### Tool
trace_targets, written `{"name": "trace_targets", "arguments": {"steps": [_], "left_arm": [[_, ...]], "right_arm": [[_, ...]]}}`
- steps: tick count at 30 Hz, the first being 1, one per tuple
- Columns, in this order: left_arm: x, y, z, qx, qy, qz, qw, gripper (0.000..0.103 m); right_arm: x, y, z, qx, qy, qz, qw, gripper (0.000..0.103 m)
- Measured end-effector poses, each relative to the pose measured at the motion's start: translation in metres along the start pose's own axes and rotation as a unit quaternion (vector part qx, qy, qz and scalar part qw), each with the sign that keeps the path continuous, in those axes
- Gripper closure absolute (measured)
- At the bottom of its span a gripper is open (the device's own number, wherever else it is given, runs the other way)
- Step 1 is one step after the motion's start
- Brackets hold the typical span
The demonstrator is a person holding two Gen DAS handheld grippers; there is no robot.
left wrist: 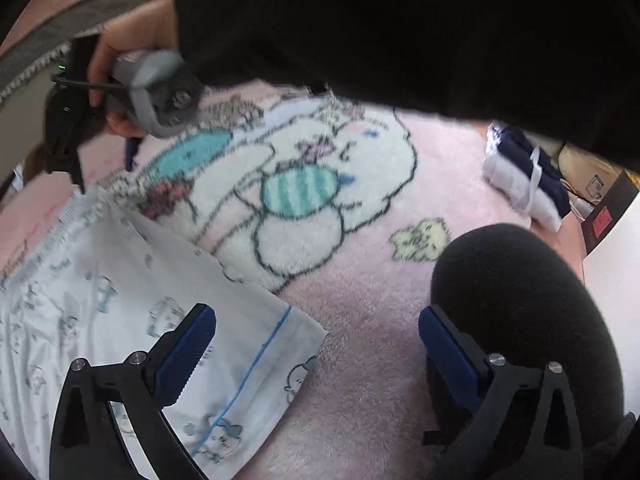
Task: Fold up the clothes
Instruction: 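Open both grippers to release the pants, then move both grippers to the blue-piped edge of the folded pants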
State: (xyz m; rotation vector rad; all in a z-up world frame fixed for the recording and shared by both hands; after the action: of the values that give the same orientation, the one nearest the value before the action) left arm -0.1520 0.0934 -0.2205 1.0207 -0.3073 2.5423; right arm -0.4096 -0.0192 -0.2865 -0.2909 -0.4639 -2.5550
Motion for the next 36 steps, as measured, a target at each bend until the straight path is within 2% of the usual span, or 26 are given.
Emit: {"name": "trace_targets", "arguments": {"steps": [8,17,22,26,28,31,33,34,36], "left_arm": [[-0.01,0.015,0.048,0.071,-0.02,-0.04,0.9965,0.0],[-0.024,0.019,0.089,0.119,-0.037,-0.048,0.9911,0.0],[-0.046,0.017,0.101,0.137,-0.019,-0.068,0.9881,0.0],[-0.068,0.028,0.104,0.171,0.006,-0.085,0.9817,0.0],[-0.077,0.04,0.107,0.178,0.017,-0.068,0.9815,0.0],[-0.09,0.067,0.117,0.201,0.027,-0.027,0.9789,0.0],[-0.097,0.084,0.124,0.232,0.031,-0.013,0.9722,0.0],[-0.102,0.093,0.128,0.247,0.034,-0.004,0.9683,0.0],[-0.109,0.111,0.134,0.254,0.037,0.025,0.9661,0.0]], "right_arm": [[-0.029,0.004,0.055,0.028,-0.058,-0.053,0.997,0.038],[-0.066,0.039,0.078,0.042,-0.066,-0.063,0.995,0.038],[-0.082,0.06,0.085,0.058,-0.068,-0.062,0.994,0.037],[-0.101,0.072,0.082,0.034,-0.062,-0.068,0.995,0.037],[-0.115,0.076,0.08,0.032,-0.063,-0.085,0.994,0.037],[-0.141,0.08,0.076,0.052,-0.067,-0.126,0.988,0.037],[-0.159,0.084,0.071,0.072,-0.073,-0.145,0.984,0.036],[-0.169,0.086,0.068,0.07,-0.071,-0.149,0.984,0.036],[-0.186,0.089,0.059,0.053,-0.054,-0.152,0.986,0.036]]}}
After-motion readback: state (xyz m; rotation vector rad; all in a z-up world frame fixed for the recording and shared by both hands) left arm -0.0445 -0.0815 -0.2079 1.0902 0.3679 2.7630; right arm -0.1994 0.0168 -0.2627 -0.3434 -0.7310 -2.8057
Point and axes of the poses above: each gripper's, at about its wrist camera, not at the fingertips, and z roughly against the way its jaws point, y to its left, x to its top, the point moved 3 cm from there along -z, roughly the way its jaws point, and after that the axes turned 7 degrees about -y, right-handed, at the moved point
